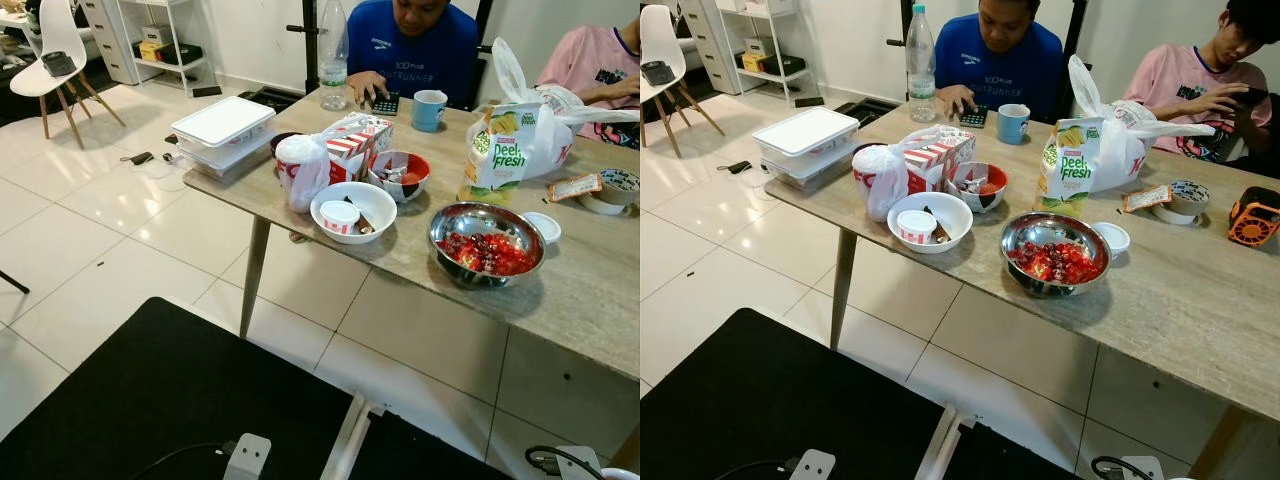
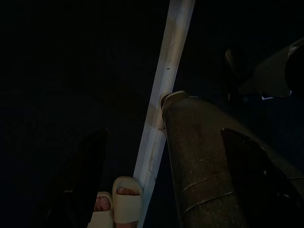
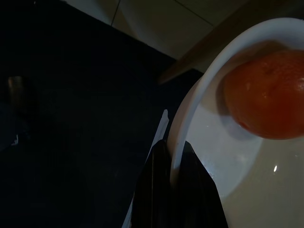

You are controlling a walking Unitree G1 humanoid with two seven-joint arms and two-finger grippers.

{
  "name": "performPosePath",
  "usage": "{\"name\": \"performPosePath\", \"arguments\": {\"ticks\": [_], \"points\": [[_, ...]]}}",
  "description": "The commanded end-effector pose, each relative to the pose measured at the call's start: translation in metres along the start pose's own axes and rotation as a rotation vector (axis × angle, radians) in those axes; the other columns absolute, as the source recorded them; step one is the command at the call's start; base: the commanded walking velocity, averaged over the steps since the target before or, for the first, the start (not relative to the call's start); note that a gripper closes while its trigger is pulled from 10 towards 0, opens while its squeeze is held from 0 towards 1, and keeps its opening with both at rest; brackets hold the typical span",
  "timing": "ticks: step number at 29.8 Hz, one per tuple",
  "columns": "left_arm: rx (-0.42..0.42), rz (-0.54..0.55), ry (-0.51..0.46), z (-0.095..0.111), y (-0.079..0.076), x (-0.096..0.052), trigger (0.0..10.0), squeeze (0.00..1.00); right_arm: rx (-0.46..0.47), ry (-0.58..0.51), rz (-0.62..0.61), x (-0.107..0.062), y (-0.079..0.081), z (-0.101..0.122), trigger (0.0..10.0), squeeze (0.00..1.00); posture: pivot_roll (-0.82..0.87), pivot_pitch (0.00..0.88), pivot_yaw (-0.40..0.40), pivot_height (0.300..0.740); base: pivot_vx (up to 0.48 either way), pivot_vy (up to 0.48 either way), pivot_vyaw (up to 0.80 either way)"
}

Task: Restocking fridge

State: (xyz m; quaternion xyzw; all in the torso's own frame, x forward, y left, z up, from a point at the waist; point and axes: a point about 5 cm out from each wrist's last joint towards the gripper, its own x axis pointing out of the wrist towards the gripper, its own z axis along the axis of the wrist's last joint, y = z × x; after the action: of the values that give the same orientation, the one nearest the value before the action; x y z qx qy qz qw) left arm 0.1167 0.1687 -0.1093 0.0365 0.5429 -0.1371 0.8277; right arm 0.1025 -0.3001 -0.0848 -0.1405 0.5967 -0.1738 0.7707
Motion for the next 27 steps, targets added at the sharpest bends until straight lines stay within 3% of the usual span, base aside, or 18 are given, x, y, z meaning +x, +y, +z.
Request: {"name": "performPosePath", "arguments": {"ticks": [1, 14, 27], "points": [[-0.025, -0.011, 0.063, -0.0144, -0.0054, -0.0007, 10.0, 0.00, 0.010, -0.027, -0.015, -0.0002, 0.0002, 0.0060, 10.0, 0.00, 0.00, 0.000, -0.022, 0.740, 0.000, 0.000, 0.00], [-0.022, -0.016, 0.059, -0.0118, -0.0060, -0.0001, 10.0, 0.00, 0.017, -0.020, -0.018, -0.0001, 0.0006, 0.0049, 10.0, 0.00, 0.00, 0.000, -0.018, 0.740, 0.000, 0.000, 0.00], [-0.031, -0.013, 0.067, -0.0154, -0.0030, -0.0015, 10.0, 0.00, 0.015, -0.008, -0.003, -0.0005, 0.0064, 0.0015, 10.0, 0.00, 0.01, 0.000, -0.009, 0.740, 0.000, 0.000, -0.73]]}}
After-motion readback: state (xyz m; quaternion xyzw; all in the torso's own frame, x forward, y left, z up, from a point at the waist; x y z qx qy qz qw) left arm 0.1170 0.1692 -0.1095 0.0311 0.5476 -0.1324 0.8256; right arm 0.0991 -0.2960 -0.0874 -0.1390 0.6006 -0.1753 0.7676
